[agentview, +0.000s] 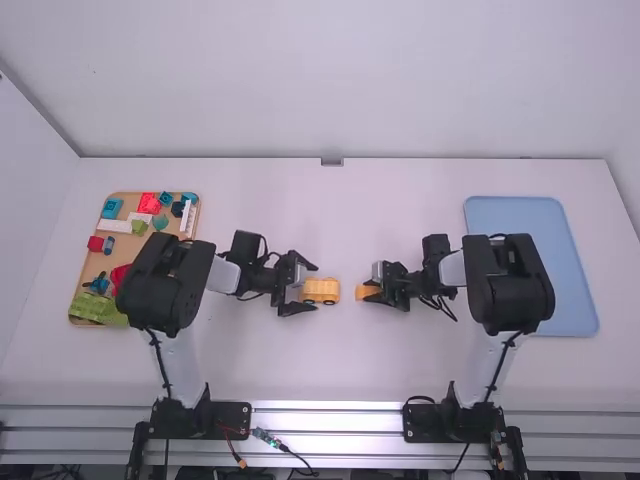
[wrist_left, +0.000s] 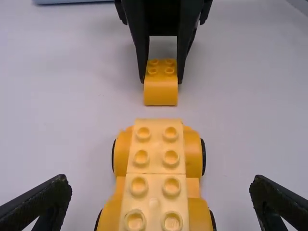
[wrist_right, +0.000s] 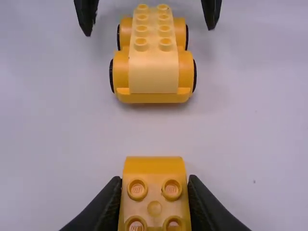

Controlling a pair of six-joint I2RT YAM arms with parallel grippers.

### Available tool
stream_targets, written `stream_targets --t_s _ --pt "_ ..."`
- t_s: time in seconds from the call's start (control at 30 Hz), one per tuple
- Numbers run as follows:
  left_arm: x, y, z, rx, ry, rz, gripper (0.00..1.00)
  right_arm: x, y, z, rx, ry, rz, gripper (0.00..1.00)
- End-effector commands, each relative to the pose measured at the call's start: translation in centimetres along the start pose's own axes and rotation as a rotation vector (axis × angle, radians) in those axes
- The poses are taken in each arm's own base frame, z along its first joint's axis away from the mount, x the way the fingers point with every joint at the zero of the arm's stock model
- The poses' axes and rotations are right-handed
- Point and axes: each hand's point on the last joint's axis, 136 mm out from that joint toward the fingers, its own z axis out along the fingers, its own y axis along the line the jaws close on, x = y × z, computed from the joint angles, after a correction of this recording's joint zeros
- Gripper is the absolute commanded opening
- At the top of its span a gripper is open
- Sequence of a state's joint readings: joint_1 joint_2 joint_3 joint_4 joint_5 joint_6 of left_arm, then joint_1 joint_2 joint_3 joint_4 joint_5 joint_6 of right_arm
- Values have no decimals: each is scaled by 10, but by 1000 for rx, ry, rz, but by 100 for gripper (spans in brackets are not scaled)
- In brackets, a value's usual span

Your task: Assemble lego blocks to make yellow taxi

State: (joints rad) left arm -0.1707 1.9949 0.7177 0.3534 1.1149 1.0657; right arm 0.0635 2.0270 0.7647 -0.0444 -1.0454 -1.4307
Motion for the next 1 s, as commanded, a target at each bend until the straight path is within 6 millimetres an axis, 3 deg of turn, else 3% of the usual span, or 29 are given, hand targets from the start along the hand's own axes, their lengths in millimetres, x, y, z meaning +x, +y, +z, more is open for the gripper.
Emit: stream_targets --t_s 0.0,0.23,0.57,0.97 --pt "3 -2 11 38 -14 -15 99 -2 1 2 -9 -20 -3 14" --pt "16 4 16 55 -4 -62 98 -2 1 2 -12 -23 0 14" --pt "16 2 18 58 -6 -53 59 -5 -2 1 -11 -31 -3 10" --pt "19 -6 18 37 -18 -14 61 -16 -11 2 -14 -57 -3 9"
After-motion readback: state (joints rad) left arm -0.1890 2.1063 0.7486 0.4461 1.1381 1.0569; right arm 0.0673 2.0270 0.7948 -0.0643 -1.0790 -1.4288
